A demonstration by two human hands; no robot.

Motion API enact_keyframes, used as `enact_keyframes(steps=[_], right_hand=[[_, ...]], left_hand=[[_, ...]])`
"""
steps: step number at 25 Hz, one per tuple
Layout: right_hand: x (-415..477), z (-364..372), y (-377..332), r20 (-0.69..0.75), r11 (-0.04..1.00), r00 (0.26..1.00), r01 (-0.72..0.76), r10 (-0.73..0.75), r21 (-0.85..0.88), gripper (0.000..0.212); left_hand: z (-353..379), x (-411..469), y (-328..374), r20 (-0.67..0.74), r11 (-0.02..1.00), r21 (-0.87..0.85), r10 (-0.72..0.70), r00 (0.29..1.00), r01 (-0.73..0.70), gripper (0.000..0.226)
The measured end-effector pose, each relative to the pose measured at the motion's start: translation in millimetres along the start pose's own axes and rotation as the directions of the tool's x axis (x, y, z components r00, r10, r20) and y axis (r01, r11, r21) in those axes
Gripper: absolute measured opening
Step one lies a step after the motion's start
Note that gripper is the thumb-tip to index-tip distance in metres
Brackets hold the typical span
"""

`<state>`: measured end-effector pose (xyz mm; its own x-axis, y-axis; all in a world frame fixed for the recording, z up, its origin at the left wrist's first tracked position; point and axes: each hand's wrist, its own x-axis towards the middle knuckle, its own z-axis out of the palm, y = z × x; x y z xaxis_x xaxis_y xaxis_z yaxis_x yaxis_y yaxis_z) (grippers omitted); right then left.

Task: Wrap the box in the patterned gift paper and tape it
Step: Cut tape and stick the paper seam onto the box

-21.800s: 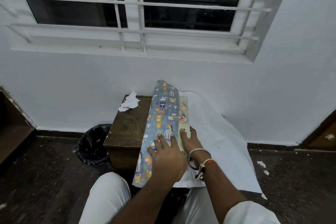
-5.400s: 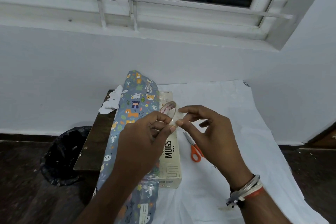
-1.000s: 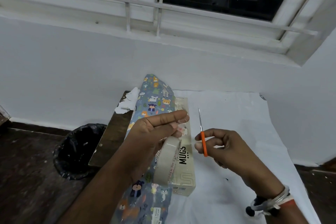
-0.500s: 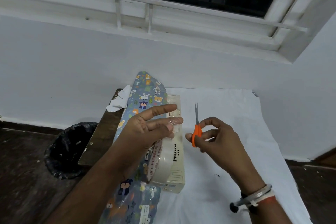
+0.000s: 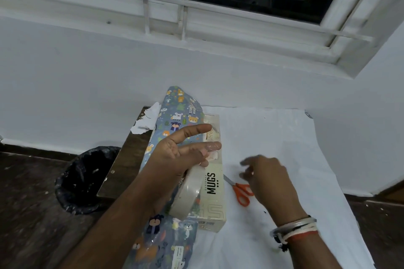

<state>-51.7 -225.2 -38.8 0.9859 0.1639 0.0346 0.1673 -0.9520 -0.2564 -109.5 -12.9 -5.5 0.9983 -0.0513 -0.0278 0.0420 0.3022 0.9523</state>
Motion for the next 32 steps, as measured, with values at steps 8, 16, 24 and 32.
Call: enact_keyframes(steps=[8, 16, 24, 32], right_hand=[[-17.2, -32.5, -48.3, -0.228, 0.662, 0.954, 0.3, -0.196, 0.687, 0.008], [-21.4, -25.1, -46.9, -0.564, 0.727, 0.785, 0.541, -0.258, 0.421, 0.007], [-17.4, -25.7, -37.5, -0.524, 0.745, 0.81, 0.516, -0.264, 0.422, 0.013], [-15.6, -23.5, -33.7, -0.442, 0.786, 0.879, 0.399, -0.181, 0.472, 0.016]], left_hand=[[2.0, 0.6, -7.1, 0.061, 0.98, 0.195, 0.033, 0.998, -0.044, 0.05], [5.7, 3.4, -8.5, 0.053, 0.954, 0.289, 0.075, 0.996, -0.087, 0.05], [9.0, -2.0, -11.9, 0.14, 0.945, 0.317, 0.037, 0.989, -0.08, 0.064], [11.5, 1.7, -16.7, 0.048, 0.983, 0.183, 0.001, 0.999, -0.01, 0.078]])
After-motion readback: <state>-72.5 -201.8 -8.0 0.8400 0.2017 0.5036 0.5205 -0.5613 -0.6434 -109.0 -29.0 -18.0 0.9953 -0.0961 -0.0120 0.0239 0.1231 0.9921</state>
